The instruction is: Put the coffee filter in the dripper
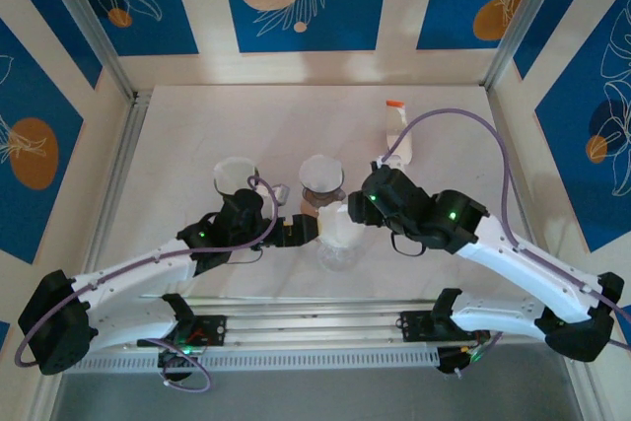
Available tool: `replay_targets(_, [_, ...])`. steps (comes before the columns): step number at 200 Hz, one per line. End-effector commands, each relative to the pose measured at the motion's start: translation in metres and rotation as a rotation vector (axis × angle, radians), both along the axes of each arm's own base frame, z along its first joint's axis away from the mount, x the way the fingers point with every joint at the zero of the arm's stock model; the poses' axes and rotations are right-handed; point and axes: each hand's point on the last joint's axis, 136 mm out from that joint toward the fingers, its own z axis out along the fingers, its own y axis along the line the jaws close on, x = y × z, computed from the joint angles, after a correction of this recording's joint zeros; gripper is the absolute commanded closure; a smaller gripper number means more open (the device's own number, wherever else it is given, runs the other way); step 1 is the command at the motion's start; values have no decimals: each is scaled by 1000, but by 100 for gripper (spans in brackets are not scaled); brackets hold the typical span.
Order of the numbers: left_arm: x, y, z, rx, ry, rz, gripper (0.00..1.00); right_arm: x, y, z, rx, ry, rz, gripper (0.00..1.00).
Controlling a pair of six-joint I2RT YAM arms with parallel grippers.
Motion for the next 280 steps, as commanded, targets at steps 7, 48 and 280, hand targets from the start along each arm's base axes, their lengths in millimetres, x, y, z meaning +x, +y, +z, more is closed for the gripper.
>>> replay_targets(7, [4,3,6,2,-17,21,0,1,-14,-7,-23,6,-70,34])
replay_targets(48, [4,4,12,-9,-26,27,0,-1,-18,-6,-10,1,-77,34])
replay_targets(280, [33,152,122,379,-417,449,22,-7,-33,-3,26,-55,-87,33])
